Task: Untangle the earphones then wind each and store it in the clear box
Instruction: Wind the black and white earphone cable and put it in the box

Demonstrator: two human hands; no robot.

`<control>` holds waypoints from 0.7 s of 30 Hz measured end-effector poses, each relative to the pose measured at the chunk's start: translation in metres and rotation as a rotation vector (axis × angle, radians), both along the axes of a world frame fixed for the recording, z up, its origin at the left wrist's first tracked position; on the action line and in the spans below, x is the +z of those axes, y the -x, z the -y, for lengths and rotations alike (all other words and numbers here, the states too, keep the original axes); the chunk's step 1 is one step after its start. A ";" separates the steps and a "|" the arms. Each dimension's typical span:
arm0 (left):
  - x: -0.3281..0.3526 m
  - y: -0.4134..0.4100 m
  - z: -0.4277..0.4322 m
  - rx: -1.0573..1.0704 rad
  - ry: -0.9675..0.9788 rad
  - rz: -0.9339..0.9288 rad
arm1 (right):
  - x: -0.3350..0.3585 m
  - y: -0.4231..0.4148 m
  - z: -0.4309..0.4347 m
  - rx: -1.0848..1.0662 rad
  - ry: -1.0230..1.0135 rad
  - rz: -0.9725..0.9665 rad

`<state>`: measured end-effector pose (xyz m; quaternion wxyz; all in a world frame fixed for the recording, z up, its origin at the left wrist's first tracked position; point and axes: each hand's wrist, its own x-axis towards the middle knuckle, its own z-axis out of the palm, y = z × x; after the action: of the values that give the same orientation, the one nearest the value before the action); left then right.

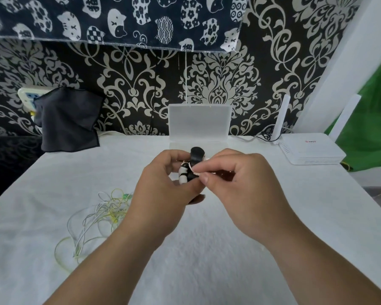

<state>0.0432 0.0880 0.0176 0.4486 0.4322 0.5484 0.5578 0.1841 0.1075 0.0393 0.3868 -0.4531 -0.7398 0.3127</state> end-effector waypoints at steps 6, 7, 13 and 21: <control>0.004 0.005 0.002 -0.188 0.003 0.346 | 0.006 -0.008 -0.005 -0.002 0.105 -0.141; 0.004 0.005 0.002 -0.206 0.020 0.387 | 0.007 -0.008 -0.005 0.003 0.111 -0.143; 0.005 0.004 0.001 -0.170 0.062 0.439 | 0.011 -0.007 -0.001 0.016 0.075 -0.095; 0.003 0.006 0.000 -0.234 -0.007 0.456 | 0.012 -0.007 -0.001 -0.045 0.046 -0.082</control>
<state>0.0371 0.0879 0.0206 0.6207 0.3573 0.3774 0.5870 0.1916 0.1082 0.0517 0.4134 -0.4653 -0.7055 0.3391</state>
